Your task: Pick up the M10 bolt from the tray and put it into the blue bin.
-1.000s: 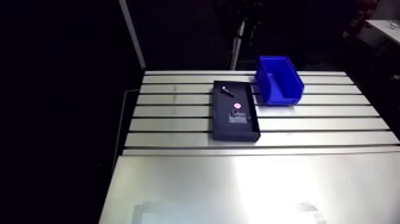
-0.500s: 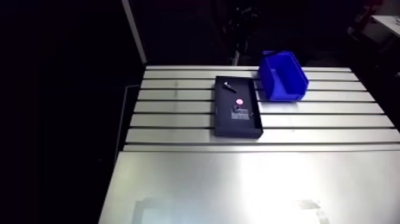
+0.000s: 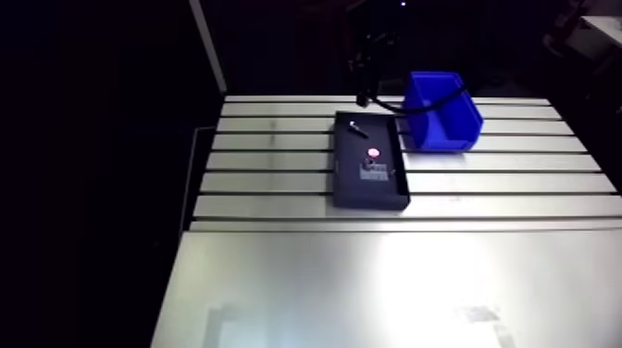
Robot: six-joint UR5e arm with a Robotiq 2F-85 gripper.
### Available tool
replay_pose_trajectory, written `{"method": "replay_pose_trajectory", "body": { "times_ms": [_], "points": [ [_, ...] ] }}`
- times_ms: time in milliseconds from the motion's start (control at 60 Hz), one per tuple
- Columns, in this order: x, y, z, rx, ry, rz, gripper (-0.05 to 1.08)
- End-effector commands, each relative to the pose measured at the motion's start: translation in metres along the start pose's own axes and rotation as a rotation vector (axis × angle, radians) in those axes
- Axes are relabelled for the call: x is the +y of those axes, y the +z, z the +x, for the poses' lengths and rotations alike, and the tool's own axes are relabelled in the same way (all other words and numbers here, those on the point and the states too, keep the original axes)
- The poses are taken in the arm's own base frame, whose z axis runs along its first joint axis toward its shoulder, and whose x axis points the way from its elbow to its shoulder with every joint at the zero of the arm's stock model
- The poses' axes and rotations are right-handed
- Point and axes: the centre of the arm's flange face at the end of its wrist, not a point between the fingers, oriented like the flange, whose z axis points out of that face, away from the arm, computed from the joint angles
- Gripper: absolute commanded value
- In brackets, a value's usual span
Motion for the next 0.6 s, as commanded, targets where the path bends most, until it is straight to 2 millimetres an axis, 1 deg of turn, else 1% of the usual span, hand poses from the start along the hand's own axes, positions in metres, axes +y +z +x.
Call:
{"method": "replay_pose_trajectory", "body": {
  "times_ms": [17, 200, 383, 450, 533, 600],
  "points": [
    [-0.001, 0.012, -0.003, 0.005, -0.024, -0.007, 0.59],
    [-0.002, 0.018, -0.005, -0.002, -0.025, 0.001, 0.59],
    [-0.005, 0.026, -0.007, -0.009, -0.073, 0.015, 0.59],
    [-0.005, 0.028, -0.007, -0.01, -0.076, 0.018, 0.59],
    [-0.003, 0.037, -0.006, -0.017, -0.077, 0.03, 0.59],
    [-0.002, 0.037, -0.004, -0.011, -0.078, 0.023, 0.59]
  ]
}}
